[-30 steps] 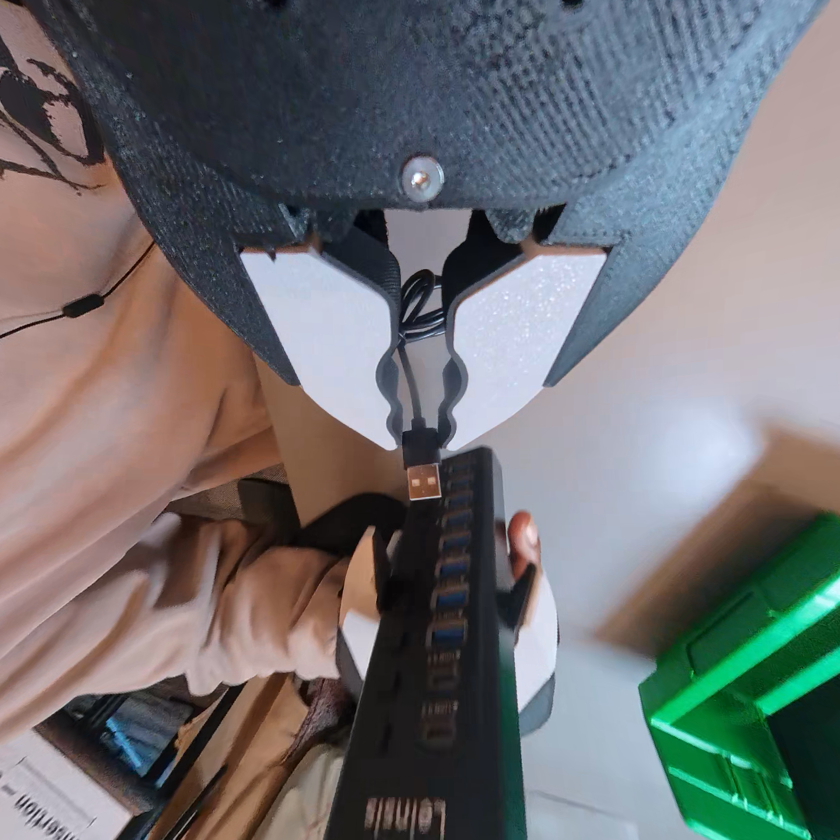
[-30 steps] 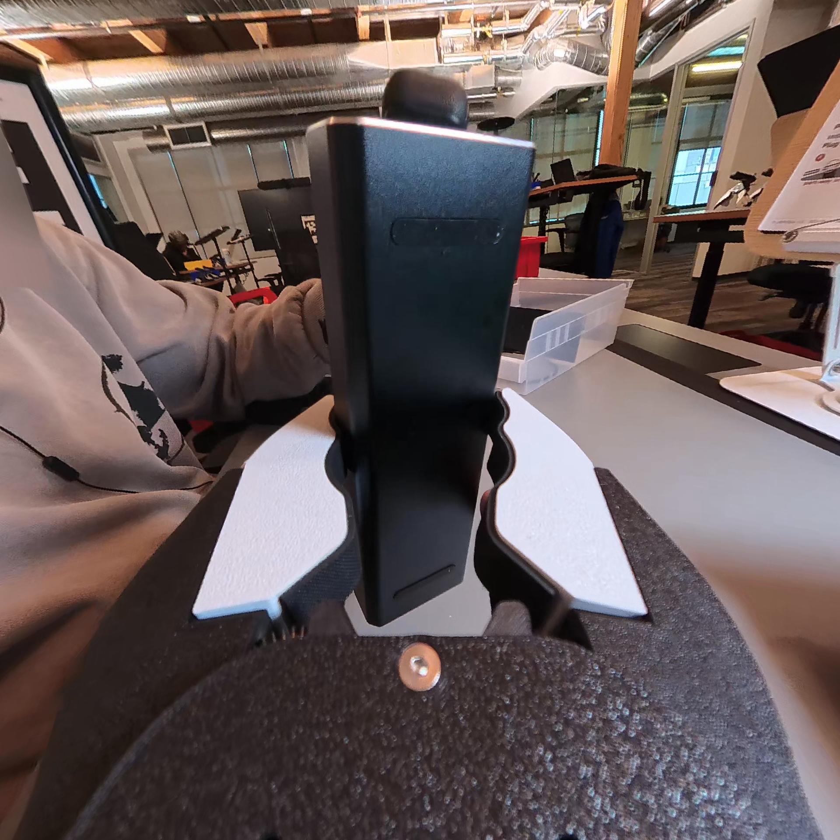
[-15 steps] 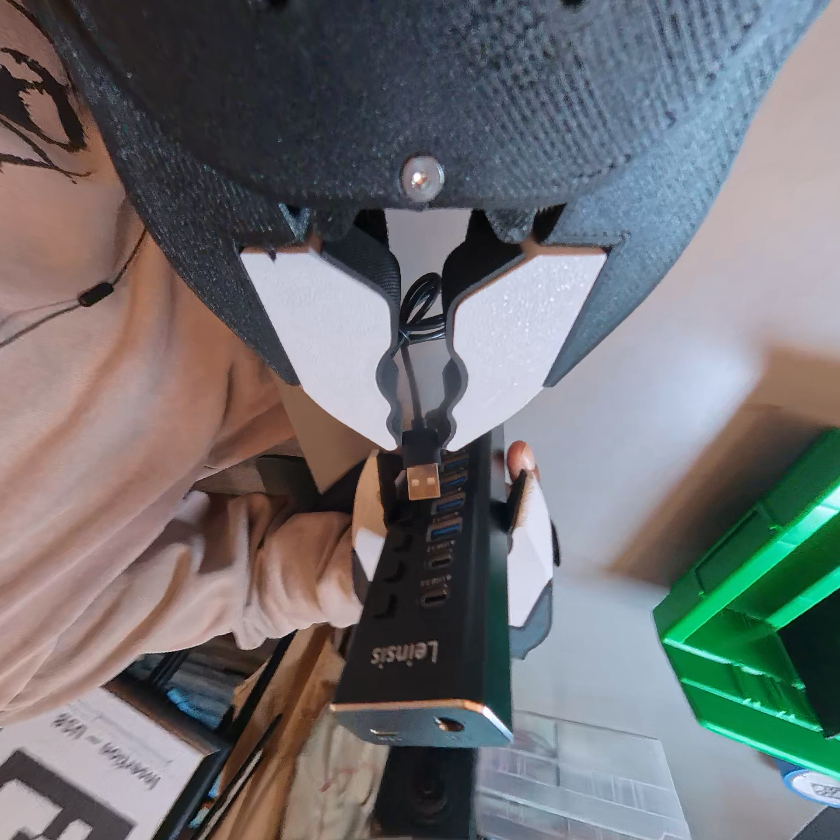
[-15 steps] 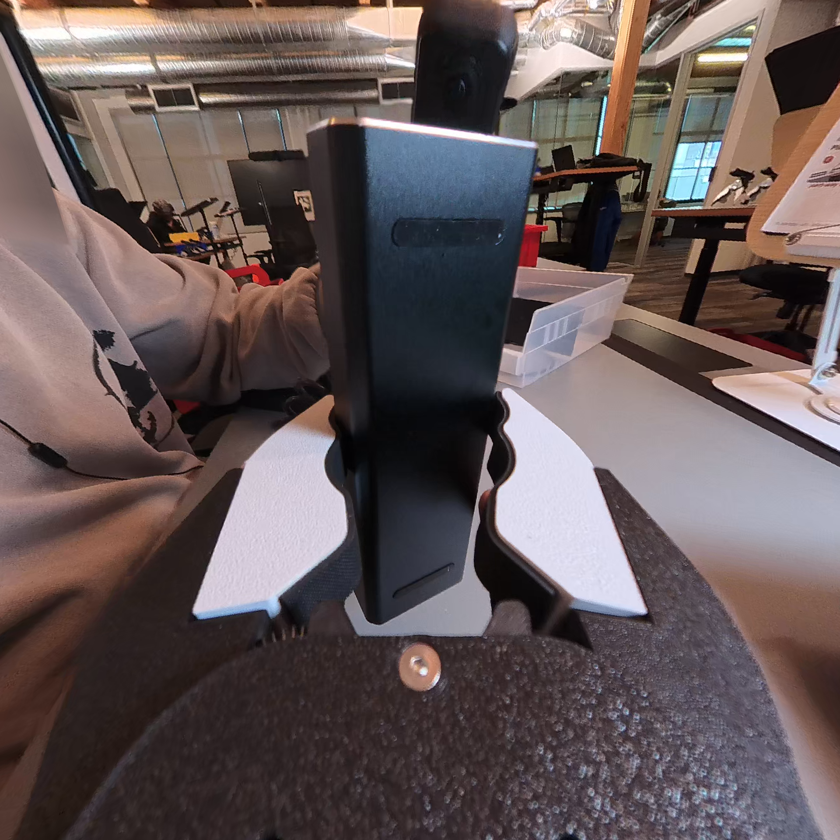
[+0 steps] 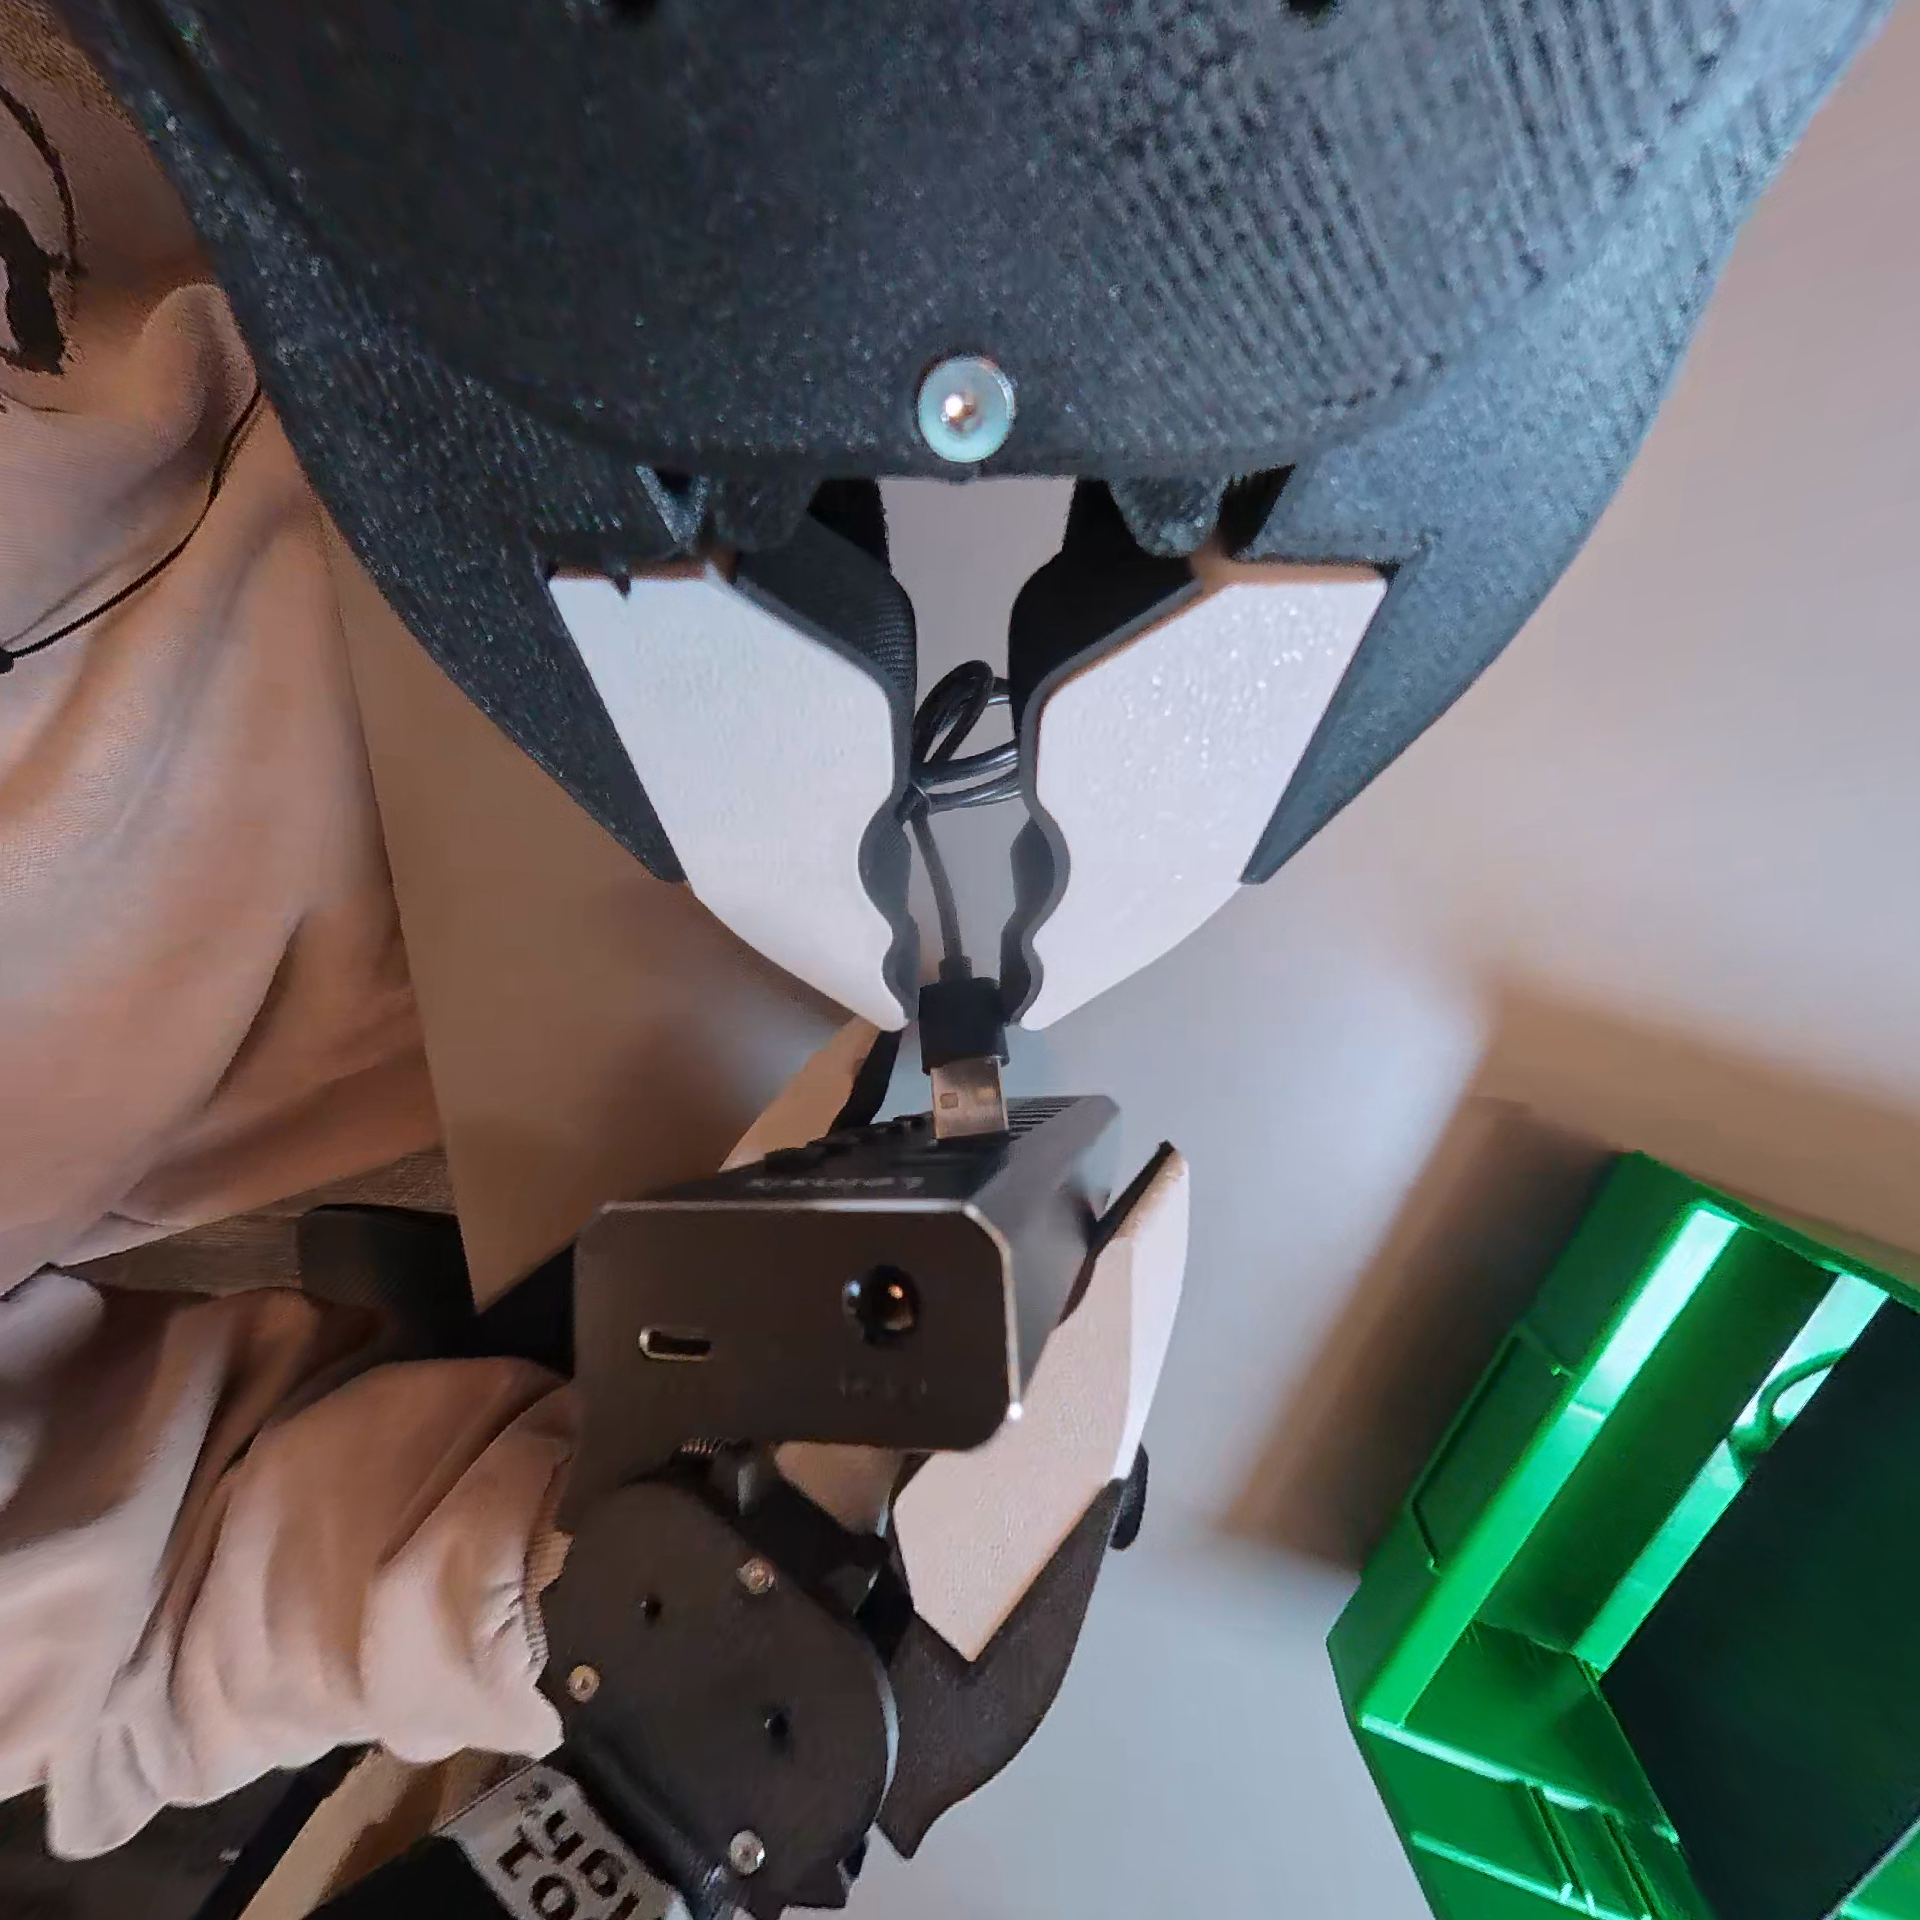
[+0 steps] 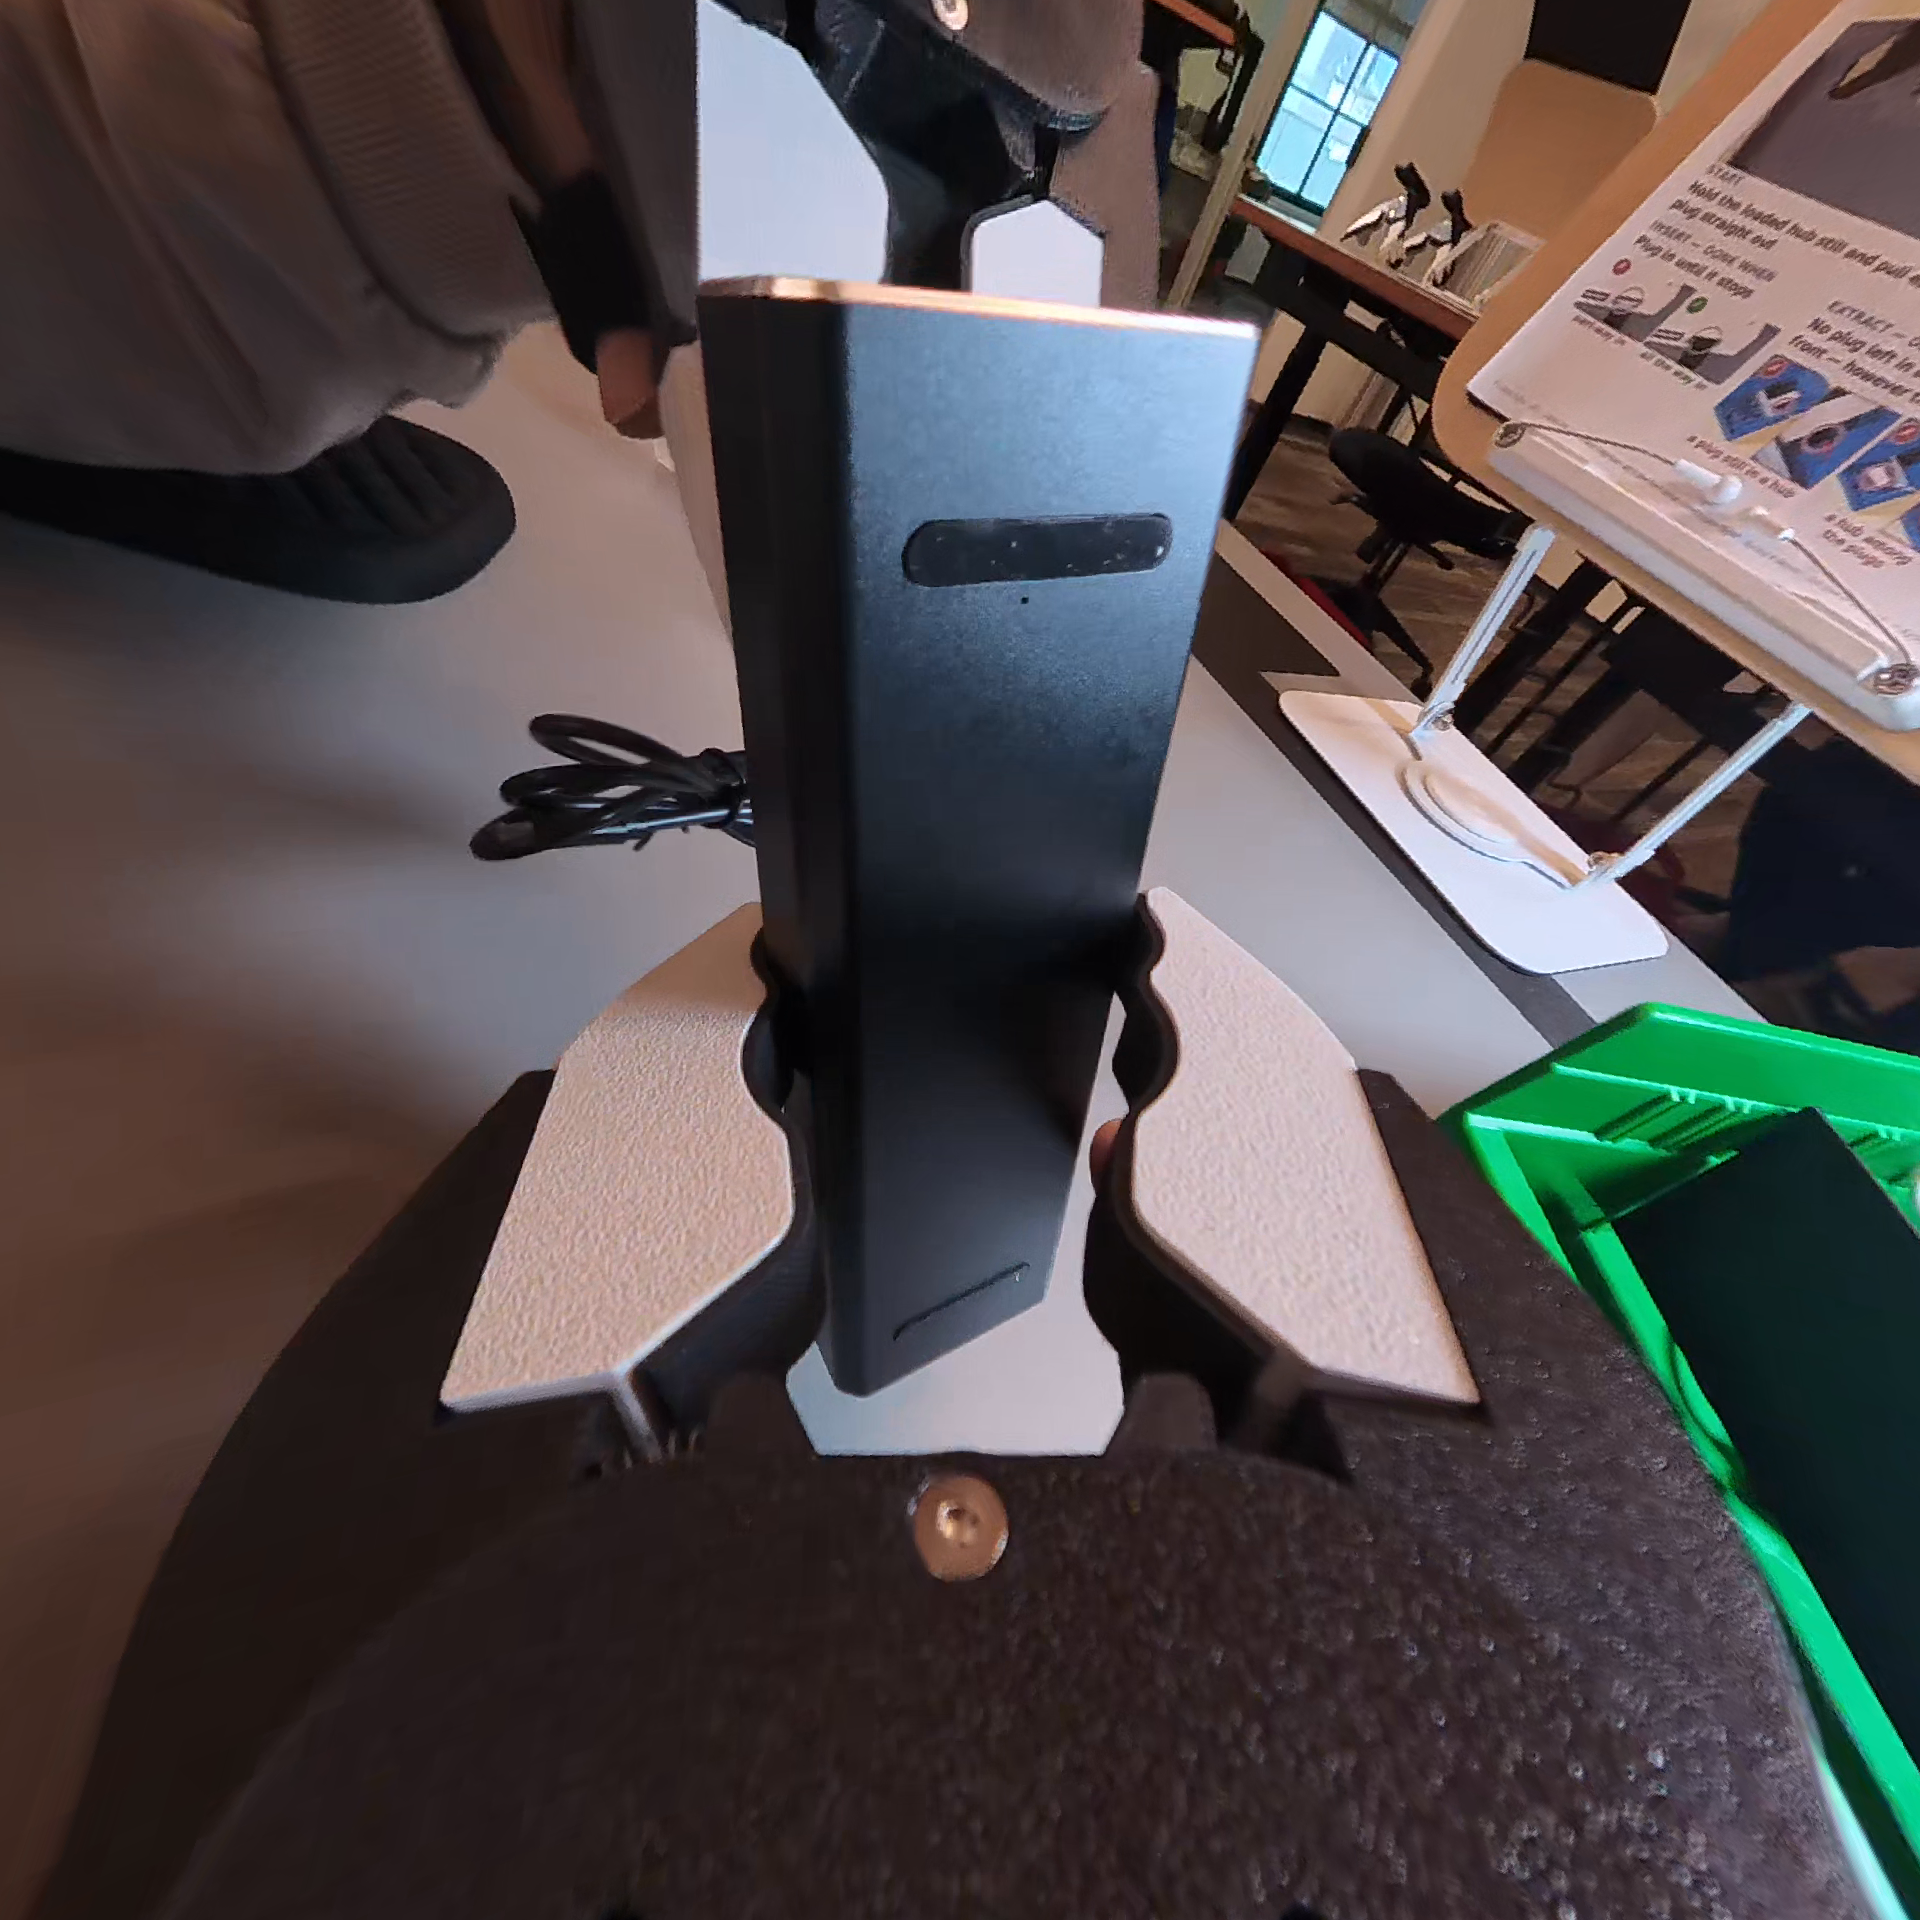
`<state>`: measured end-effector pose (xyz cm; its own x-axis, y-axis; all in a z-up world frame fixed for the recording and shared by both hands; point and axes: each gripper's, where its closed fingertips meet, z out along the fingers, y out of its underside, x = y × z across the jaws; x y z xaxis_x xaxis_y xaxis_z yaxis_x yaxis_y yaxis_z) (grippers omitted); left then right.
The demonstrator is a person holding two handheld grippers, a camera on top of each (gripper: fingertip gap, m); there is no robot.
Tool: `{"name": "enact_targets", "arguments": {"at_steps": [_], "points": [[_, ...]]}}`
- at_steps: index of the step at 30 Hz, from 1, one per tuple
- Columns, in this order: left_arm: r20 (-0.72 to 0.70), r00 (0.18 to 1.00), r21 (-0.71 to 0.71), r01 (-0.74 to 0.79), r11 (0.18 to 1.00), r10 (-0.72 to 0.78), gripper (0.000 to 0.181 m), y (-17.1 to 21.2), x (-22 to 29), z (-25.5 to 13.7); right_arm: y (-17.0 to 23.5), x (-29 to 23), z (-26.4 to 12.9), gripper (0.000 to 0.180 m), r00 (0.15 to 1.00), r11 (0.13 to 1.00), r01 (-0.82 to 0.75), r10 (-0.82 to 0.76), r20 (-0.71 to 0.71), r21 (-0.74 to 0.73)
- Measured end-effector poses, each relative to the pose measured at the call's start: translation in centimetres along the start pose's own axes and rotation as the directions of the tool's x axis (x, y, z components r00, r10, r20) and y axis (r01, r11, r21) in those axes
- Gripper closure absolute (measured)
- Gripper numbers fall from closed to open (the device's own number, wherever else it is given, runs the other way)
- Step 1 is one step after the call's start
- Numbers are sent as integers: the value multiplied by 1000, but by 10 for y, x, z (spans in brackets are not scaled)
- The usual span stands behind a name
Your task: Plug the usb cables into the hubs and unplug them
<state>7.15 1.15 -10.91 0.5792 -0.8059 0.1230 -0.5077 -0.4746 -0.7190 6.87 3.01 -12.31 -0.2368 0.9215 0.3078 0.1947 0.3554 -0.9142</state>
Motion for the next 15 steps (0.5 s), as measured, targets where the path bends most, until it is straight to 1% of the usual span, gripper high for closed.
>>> {"name": "enact_targets", "arguments": {"at_steps": [5, 9, 13, 15], "points": [[-3, 1000, -79, -12, 997, 12, 165, 12, 3, 6, 4, -10, 5, 118, 999, 999, 34, -33, 34, -32], [19, 1000, -107, -17, 994, 19, 165, 14, 3, 4, 6, -11, 6, 119, 998, 998, 48, -46, 38, -49], [47, 997, -195, -55, 979, 65, 165, 22, 4, 6, 13, -14, 8, 119, 988, 979, 155, -153, 29, -128], [49, 996, -209, -66, 976, 78, 165, 23, 5, 6, 16, -15, 8, 119, 980, 967, 197, -195, 29, -163]]}}
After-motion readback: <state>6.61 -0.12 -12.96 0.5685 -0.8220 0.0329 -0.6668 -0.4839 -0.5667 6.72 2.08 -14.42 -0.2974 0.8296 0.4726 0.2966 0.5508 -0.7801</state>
